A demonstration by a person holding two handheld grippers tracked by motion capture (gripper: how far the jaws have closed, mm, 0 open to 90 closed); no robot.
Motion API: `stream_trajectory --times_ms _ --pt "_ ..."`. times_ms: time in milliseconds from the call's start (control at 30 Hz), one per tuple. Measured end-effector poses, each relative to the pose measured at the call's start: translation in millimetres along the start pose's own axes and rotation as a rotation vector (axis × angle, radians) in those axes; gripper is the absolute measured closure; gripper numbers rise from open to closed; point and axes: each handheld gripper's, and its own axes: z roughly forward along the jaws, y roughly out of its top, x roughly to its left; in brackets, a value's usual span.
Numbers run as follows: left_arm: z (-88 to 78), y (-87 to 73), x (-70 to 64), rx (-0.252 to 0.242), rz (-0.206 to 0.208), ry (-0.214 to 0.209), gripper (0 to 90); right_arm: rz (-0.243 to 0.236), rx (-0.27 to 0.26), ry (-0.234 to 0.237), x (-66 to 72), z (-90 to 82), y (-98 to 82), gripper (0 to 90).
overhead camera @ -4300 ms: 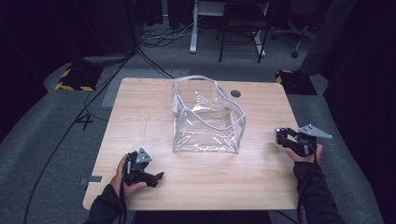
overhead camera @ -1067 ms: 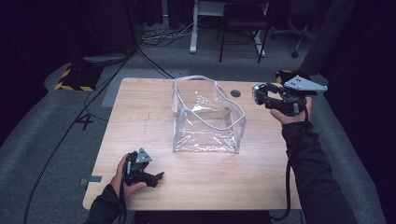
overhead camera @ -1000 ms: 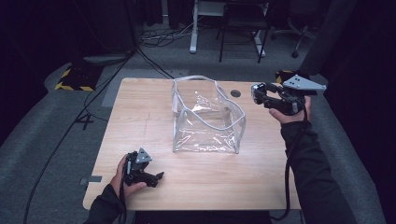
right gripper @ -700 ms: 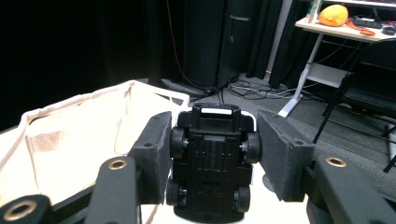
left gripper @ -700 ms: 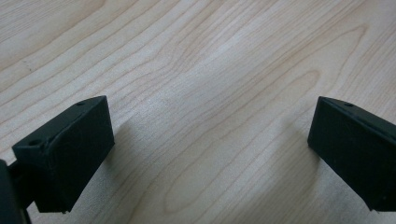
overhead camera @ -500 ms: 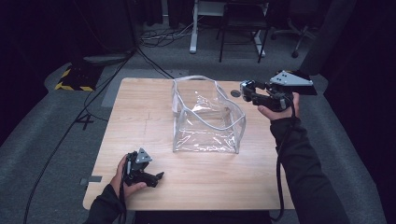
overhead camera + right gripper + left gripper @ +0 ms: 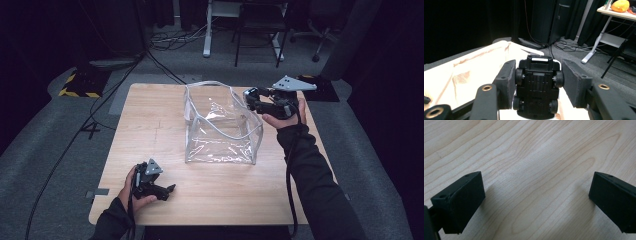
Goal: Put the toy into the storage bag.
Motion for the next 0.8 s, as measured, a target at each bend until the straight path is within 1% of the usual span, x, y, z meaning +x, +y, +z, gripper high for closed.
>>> stream_trajectory --times_ms 33,67,133,167,233,367,400,467,667,767,800 --pt "0.2 -0.1 -0.3 -0.003 -0.003 0.004 0.5 0.006 -0.002 0.002 0.9 1.2 0.5 47.8" --pt "0.2 -0.1 -0.1 -0.002 0.000 0.001 0.6 0.002 -0.005 0.015 1.1 2.8 0.9 47.8" --pt "0.2 -0.1 -0.1 -0.003 0.000 0.003 0.6 0.002 0.014 0.021 3.9 5.9 1.7 47.8" --pt "0.2 -0.1 -0.1 -0.002 -0.001 0.003 0.5 -0.018 0.021 0.022 5.3 8.2 2.3 47.8" --pt "0.1 -0.1 -0.2 -0.002 -0.002 0.004 0.6 -0.017 0.026 0.030 8.4 11.0 3.2 47.8" --pt "0.2 -0.1 -0.1 -0.003 0.000 0.003 0.5 -0.035 0.038 0.042 12.6 17.6 6.5 47.8" --pt "0.2 -0.1 -0.3 -0.003 -0.003 0.003 0.6 -0.031 0.040 0.047 14.1 19.0 7.6 47.8" --pt "0.2 -0.1 -0.1 -0.002 0.000 0.001 0.5 -0.046 0.044 0.046 16.4 22.1 9.6 47.7" --pt "0.2 -0.1 -0.3 -0.003 -0.003 0.003 0.6 -0.057 0.074 0.059 21.6 32.0 11.7 47.8" --pt "0.1 -0.1 -0.1 -0.002 -0.001 0.004 0.6 -0.066 0.092 0.050 23.0 36.4 11.3 47.7" --pt "0.1 -0.1 0.0 -0.001 0.001 0.002 0.6 -0.072 0.106 0.045 23.7 38.9 10.9 47.7"
